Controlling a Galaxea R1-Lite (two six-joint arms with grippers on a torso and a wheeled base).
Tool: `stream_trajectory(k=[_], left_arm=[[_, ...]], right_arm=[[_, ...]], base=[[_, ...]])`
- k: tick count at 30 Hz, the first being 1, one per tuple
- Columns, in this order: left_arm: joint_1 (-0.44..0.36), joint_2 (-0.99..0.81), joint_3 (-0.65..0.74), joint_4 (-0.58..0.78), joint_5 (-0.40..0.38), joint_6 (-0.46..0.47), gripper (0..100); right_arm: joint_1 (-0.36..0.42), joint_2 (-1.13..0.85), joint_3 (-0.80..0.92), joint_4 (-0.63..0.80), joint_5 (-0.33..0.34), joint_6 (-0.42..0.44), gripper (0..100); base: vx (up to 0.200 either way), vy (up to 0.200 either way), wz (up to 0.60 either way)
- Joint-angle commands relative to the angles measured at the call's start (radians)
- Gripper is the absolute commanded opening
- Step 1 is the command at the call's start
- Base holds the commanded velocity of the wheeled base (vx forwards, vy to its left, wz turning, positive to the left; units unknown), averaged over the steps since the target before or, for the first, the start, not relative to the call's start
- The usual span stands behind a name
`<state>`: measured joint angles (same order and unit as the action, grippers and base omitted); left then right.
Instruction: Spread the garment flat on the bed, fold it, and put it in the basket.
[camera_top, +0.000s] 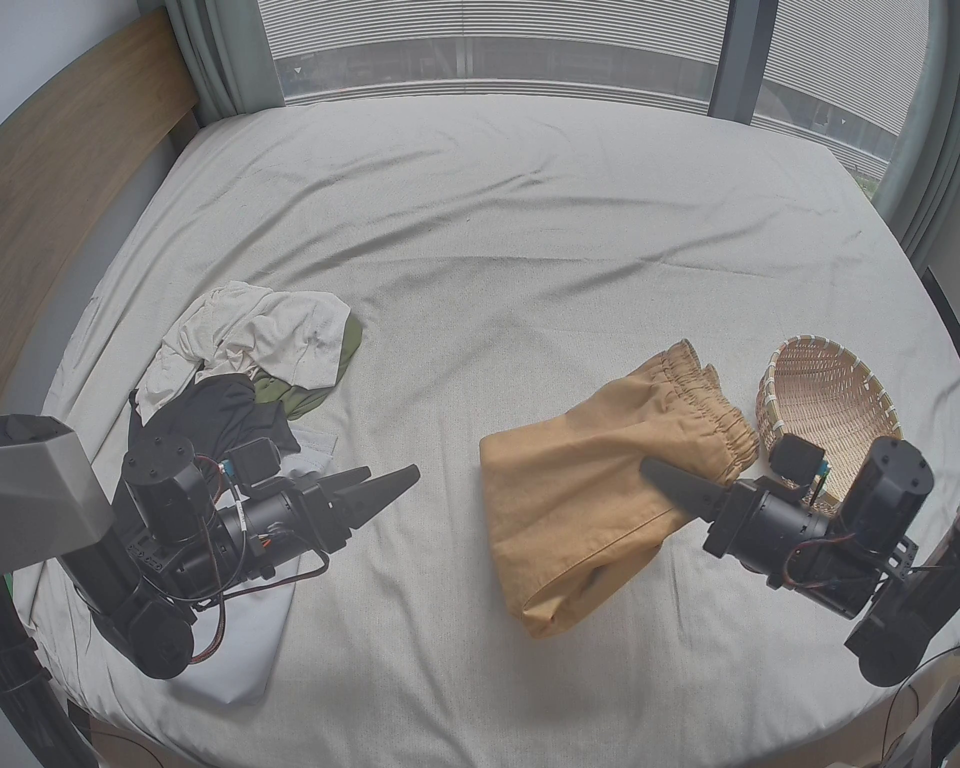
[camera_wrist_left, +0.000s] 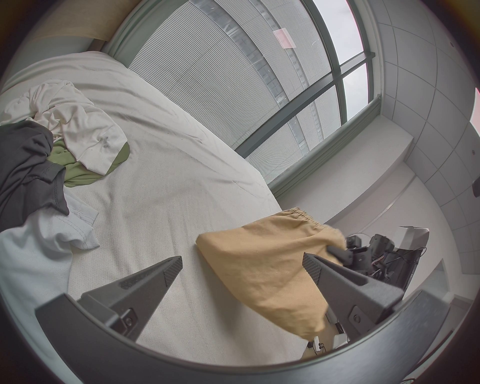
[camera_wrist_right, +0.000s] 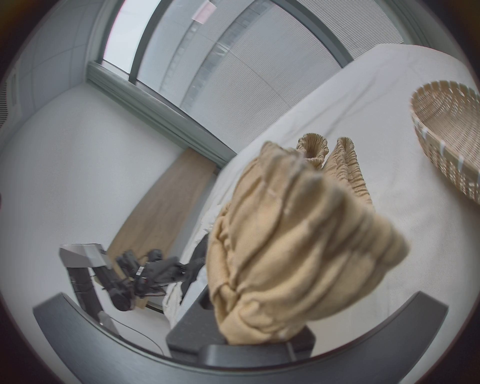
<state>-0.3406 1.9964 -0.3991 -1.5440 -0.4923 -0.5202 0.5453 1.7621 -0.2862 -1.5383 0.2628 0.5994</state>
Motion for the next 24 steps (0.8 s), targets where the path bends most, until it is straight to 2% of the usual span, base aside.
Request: stream_trajectory(k=[1, 8, 13, 14, 16, 24], left_arm=[[0.000, 0.001, 0.000, -0.001, 0.000, 0.000, 100], [-0.001, 0.001, 0.002, -0.001, 0.000, 0.000, 100], [0.000, 0.001, 0.002, 0.001, 0.000, 0.000, 100], [0.000, 0.001, 0.002, 0.001, 0.000, 0.000, 100], [-0.001, 0.002, 0.002, -0.001, 0.000, 0.000, 100], [-0.001, 0.002, 0.002, 0.001, 0.000, 0.002, 100]], right_arm=[[0.004, -0.142, -0.004, 0.000, 0.032, -0.001, 0], [-0.016, -0.197, -0.039, 0.000, 0.029, -0.006, 0], [-0.151, -0.208, -0.073, 0.003, 0.032, -0.052, 0], [-0.151, -0.208, -0.073, 0.003, 0.032, -0.052, 0], [-0.246, -0.207, -0.088, 0.004, 0.044, -0.093, 0], [-0.364, -0.204, -0.114, 0.007, 0.058, -0.139, 0]], base=[[0.000, 0.000, 0.00], [0.000, 0.000, 0.00], [0.000, 0.000, 0.00], [0.000, 0.000, 0.00], [0.000, 0.000, 0.00], [0.000, 0.000, 0.00]])
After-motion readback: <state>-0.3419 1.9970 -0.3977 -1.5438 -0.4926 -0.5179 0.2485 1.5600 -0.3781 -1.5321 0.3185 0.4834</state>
